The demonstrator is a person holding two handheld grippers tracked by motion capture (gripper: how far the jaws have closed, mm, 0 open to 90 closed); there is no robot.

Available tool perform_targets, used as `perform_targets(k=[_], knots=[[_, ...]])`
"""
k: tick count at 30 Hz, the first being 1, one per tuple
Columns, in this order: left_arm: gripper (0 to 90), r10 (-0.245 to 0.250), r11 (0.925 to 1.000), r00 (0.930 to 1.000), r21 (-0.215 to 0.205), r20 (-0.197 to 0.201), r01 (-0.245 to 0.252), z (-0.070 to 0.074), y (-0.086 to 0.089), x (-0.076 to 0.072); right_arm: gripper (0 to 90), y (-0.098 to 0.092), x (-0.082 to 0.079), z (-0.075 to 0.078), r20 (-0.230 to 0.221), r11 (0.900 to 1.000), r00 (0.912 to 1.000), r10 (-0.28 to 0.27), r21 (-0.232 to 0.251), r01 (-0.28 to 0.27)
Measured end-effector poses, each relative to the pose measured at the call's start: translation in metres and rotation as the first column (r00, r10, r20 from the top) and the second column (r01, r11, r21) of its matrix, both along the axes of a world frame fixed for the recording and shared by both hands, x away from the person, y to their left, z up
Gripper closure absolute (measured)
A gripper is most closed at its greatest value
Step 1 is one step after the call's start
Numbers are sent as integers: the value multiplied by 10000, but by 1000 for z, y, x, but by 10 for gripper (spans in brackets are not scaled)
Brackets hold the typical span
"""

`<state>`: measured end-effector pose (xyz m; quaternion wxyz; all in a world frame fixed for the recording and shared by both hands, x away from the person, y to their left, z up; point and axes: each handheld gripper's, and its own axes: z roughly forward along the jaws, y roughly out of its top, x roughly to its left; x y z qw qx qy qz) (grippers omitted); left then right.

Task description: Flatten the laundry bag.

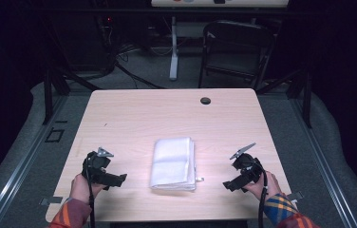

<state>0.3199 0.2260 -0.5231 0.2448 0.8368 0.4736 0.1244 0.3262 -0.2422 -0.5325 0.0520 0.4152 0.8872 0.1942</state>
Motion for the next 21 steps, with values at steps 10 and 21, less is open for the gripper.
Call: perform_targets(k=[10, 21], knots=[[2, -395, 9992, 9992, 114, -34, 395, 2, -12, 1, 5, -3, 0, 0, -99, 10000, 9999, -35, 20, 35], [1, -1459, 9892, 9893, -138, -5, 1458, 3, -36, 2, 18, 3, 2, -1, -133, 9997, 9999, 66, 239, -63]])
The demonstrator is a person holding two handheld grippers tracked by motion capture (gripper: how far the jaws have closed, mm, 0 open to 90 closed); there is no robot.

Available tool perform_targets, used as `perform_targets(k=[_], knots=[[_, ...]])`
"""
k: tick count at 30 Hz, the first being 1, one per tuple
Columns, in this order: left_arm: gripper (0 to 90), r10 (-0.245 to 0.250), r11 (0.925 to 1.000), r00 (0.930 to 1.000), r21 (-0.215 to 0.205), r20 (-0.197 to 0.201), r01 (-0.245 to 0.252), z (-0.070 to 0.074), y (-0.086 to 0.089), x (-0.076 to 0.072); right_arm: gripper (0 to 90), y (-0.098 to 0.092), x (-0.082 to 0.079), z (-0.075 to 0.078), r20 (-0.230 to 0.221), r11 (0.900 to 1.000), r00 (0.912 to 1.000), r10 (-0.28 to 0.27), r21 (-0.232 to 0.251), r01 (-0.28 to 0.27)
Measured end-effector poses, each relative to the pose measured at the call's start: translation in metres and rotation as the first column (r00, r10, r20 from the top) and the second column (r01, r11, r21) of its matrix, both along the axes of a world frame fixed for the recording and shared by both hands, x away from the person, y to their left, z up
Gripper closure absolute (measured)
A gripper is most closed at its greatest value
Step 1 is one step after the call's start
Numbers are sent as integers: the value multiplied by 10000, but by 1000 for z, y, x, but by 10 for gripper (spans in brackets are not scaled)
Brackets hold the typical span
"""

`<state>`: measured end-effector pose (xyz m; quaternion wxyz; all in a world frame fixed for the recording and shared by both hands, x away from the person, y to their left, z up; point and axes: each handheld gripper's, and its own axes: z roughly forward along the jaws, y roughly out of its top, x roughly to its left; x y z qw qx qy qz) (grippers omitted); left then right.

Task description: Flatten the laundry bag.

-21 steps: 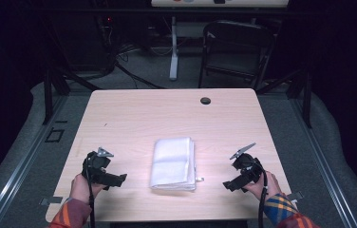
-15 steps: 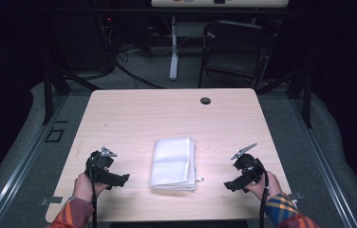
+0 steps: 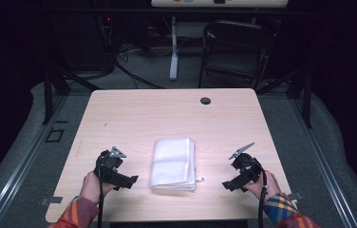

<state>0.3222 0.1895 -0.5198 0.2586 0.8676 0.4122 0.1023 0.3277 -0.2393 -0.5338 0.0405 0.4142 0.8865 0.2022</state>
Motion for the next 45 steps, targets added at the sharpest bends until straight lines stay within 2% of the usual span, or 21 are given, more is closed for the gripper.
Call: perform_targets(k=[1, 2, 4, 12, 13, 17, 18, 22, 28, 29, 30, 32, 35, 39, 45], knots=[[2, -123, 9999, 9998, 30, 184, 122, 1, -7, 0, 18, 0, 1, 1, -89, 9998, 9998, 153, -84, -154], [4, -123, 9999, 9998, 30, 184, 122, 1, -7, 0, 18, 0, 1, 1, -89, 9998, 9998, 153, -84, -154], [5, -358, 9994, 9990, -15, 286, 359, 3, -16, -1, 21, 1, -1, -1, -164, 9999, 9998, 80, 147, -77], [10, -896, 9958, 9952, -136, 381, 902, 2, -30, 1, 28, 1, -1, 1, -342, 9997, 9991, 237, 61, -236], [12, -1012, 9948, 9941, -103, 402, 1016, 2, -34, 1, 32, 4, -1, -1, -290, 9997, 9996, 74, 226, -68], [14, -1431, 9897, 9888, 12, 418, 1431, 0, -46, 3, 34, 4, 0, -1, -406, 9996, 9988, 260, 77, -257], [15, -1543, 9880, 9872, 62, 412, 1542, 0, -49, 3, 34, 5, -1, -2, -456, 9994, 9988, 179, 290, -166], [18, -1869, 9824, 9816, 149, 392, 1864, -2, -61, 5, 36, 4, 0, -2, -509, 9995, 9983, 273, 142, -266], [29, -2395, 9708, 9703, 246, 347, 2387, -4, -78, 5, 40, 5, -1, -3, -571, 9995, 9978, 323, 55, -321], [35, -2525, 9675, 9670, 239, 343, 2517, -4, -82, 6, 41, 6, -1, -3, -629, 9993, 9975, 312, 245, -297], [40, -2553, 9667, 9662, 266, 365, 2544, -4, -84, 5, 41, 6, -1, -3, -584, 9993, 9976, 361, 97, -356], [52, -2768, 9607, 9605, 277, 292, 2760, -5, -89, 5, 42, 6, -2, -3, -588, 9993, 9976, 357, 164, -348], [78, -2973, 9545, 9539, 381, 398, 2959, -7, -99, 5, 45, 6, -2, -3, -595, 9992, 9975, 391, 102, -385], [106, -3381, 9398, 9403, 663, 385, 3352, -9, -110, 4, 55, 8, -2, -3, -560, 9991, 9977, 386, 185, -376], [158, -3711, 9253, 9283, 936, 225, 3676, -16, -121, 5, 57, 8, -3, -2, -596, 9987, 9970, 500, 126, -493]])
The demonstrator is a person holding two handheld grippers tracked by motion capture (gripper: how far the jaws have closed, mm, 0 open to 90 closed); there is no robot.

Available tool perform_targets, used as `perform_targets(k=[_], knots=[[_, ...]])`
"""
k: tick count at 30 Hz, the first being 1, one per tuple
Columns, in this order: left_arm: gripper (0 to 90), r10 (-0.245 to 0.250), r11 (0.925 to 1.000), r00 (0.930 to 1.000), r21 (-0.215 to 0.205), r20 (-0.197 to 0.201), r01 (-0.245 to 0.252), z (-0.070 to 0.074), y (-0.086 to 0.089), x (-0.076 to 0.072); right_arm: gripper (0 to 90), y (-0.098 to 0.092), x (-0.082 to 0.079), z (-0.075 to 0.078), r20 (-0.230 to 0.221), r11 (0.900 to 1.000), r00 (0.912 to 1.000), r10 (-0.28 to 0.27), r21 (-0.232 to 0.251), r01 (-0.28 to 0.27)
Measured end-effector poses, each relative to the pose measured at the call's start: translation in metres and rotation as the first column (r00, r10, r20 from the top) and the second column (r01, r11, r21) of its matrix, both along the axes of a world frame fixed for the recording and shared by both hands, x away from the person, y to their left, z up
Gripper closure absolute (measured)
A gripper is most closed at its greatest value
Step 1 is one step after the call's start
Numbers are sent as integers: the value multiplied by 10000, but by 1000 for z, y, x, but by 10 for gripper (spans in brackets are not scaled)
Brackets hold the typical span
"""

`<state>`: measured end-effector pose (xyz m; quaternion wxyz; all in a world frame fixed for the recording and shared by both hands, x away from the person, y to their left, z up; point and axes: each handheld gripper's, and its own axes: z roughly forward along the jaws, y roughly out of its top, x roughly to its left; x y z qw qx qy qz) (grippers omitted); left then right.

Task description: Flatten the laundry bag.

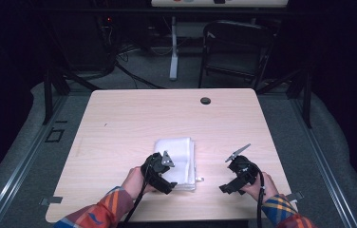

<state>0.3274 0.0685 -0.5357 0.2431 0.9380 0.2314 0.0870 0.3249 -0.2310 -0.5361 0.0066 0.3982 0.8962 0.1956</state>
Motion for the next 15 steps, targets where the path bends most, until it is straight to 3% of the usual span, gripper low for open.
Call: perform_targets(k=[6, 8, 15], knots=[[216, -289, 9989, 9995, 373, 88, 285, -7, -8, -1, 62, 2, -2, -2, -39, 9996, 10000, -64, 288, 65], [222, -360, 9975, 9993, 608, 100, 353, -10, -10, -2, 62, 2, -1, -1, -75, 9999, 9999, 146, 20, -146], [215, -516, 9946, 9986, 905, 151, 500, -14, -12, -3, 64, 5, -2, -2, -73, 9999, 9999, 142, 83, -141]])
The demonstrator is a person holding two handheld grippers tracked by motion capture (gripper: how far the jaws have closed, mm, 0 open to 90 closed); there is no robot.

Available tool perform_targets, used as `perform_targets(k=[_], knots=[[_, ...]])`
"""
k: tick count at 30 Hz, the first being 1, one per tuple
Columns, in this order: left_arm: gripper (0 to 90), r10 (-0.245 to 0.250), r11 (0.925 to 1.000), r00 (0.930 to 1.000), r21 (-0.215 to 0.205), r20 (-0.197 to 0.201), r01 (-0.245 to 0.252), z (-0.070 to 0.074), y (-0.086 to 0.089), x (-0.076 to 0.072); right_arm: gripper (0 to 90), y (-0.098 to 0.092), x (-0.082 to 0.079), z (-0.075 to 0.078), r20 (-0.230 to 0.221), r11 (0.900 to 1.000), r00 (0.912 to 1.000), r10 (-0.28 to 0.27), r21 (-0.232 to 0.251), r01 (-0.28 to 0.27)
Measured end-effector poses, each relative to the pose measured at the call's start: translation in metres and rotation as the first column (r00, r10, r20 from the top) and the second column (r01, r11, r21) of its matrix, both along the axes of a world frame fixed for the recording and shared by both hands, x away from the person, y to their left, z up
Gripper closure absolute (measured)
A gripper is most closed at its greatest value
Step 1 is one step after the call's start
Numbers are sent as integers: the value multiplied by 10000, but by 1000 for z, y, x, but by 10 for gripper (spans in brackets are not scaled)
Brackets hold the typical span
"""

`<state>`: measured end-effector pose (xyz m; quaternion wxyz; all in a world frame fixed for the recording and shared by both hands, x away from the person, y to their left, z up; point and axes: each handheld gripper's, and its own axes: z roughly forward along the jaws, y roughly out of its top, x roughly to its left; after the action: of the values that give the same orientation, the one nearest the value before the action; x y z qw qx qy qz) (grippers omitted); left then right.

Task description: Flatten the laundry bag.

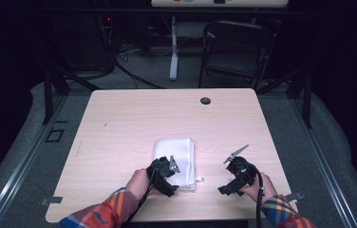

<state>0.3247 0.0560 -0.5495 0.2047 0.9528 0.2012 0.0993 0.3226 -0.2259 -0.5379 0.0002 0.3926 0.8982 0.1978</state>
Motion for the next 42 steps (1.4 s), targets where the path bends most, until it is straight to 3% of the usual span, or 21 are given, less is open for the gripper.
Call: perform_targets(k=[6, 18, 28, 42], knots=[[209, -167, 9988, 9997, 469, 152, 159, -6, -3, -2, 65, 1, -1, -1, -22, 10000, 10000, 31, 66, -31], [392, -235, 9995, 9978, -246, -622, 220, 0, 8, 7, 70, 5, -1, -2, -144, 9997, 9996, 263, 5, -263], [524, -415, 9984, 9953, -408, -874, 381, 3, 9, 7, 74, 7, -2, -2, -71, 9992, 9992, 389, 3, -389], [544, -438, 9971, 9929, -670, -1104, 365, 6, 13, 10, 79, 8, -2, -2, -93, 9990, 9990, 438, -55, -439]])
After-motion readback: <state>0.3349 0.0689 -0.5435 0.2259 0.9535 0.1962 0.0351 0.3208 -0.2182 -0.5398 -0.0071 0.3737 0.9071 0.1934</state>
